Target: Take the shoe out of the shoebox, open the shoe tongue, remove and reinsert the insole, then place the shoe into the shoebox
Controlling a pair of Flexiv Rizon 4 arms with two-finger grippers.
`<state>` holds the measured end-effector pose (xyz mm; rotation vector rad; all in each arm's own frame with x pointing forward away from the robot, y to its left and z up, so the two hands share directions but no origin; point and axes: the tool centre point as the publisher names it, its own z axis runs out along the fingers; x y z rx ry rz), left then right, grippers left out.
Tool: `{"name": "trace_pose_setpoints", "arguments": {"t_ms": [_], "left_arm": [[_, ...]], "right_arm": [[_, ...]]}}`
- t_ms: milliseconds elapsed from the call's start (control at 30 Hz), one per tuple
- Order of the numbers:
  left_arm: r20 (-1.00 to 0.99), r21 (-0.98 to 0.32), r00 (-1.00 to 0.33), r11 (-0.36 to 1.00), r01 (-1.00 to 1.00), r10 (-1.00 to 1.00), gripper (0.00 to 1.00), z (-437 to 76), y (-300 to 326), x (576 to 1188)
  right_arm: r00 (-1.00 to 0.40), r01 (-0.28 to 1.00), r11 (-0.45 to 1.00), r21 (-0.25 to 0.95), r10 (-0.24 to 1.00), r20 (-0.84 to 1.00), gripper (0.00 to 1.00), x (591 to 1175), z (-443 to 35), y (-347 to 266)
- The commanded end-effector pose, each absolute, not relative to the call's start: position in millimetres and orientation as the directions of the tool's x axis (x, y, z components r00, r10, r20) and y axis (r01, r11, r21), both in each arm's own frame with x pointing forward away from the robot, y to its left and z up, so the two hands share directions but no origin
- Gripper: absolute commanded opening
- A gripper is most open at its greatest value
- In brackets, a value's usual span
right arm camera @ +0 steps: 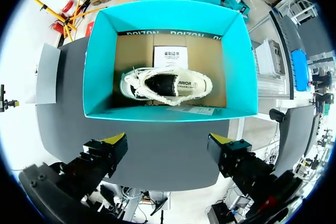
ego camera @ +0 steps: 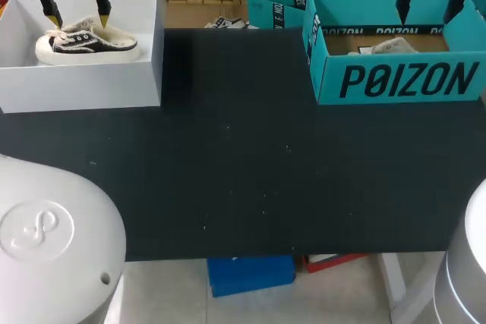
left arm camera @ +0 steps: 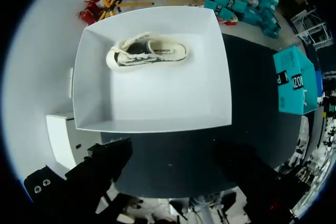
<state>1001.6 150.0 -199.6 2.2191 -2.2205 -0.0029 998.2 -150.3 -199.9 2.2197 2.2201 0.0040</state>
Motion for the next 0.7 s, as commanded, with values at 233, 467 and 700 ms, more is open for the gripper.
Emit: {"name": "trace_pose_setpoints", "arguments": {"t_ms": [233,467,700], "left_arm": [[-0.007,0.001,-0.118,0.118,-0.993,-0.993,1.0,-199.5,149.6,1004.0],[-0.057,-0.012,-0.411,0.412,-0.911,-0.91,1.0,-204.1,157.6,1024.3],[-0.058,-0.031,-0.65,0.652,-0.758,-0.758,1.0,-215.5,174.6,1048.7]], "right_arm": [[0.0,1.0,0.0,0.003,1.0,0.0,1.0,998.2,-199.9,-150.3],[0.0,1.0,0.0,0.003,1.0,0.0,1.0,998.2,-199.9,-150.3],[0.0,1.0,0.0,0.003,1.0,0.0,1.0,998.2,-199.9,-150.3]]}}
